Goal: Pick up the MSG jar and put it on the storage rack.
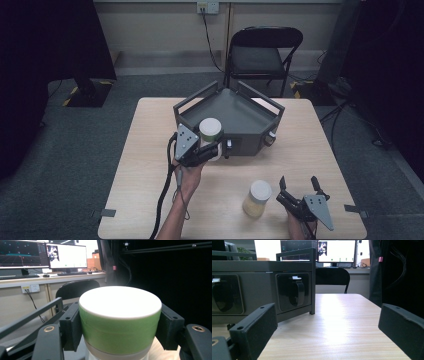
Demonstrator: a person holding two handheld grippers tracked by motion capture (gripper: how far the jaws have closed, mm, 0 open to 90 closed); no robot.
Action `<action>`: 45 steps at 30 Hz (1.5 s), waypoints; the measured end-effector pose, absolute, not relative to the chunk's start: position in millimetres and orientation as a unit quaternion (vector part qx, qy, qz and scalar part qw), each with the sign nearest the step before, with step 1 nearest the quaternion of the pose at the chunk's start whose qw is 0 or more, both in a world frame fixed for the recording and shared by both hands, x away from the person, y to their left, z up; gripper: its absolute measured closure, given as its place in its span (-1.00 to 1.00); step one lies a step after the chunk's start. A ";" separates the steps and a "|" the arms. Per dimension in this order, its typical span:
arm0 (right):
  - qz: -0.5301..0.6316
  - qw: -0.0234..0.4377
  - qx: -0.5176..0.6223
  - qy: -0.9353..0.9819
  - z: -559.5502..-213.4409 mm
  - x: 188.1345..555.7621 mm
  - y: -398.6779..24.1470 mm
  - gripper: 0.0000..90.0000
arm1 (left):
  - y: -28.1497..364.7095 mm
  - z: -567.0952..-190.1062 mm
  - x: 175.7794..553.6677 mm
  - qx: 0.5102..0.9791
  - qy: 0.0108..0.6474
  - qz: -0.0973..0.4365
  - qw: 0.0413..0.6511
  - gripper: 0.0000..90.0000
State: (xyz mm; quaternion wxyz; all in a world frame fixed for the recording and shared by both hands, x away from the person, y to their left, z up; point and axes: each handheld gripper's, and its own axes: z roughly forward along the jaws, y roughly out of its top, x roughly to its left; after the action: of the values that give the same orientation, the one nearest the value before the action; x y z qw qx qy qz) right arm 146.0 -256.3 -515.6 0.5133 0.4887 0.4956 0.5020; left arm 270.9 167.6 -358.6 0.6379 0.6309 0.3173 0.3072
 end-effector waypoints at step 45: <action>0.506 0.510 0.485 0.498 -515.8 145.5 -258.4 -0.99 | 107.6 -334.4 347.3 0.608 0.425 0.365 0.563 -0.25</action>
State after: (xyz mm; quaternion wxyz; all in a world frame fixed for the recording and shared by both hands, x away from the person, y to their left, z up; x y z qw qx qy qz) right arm 145.5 -258.4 -515.8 0.5101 0.4852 0.4984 0.5058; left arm 347.3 107.6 -334.4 0.5629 0.6080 0.4245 0.3651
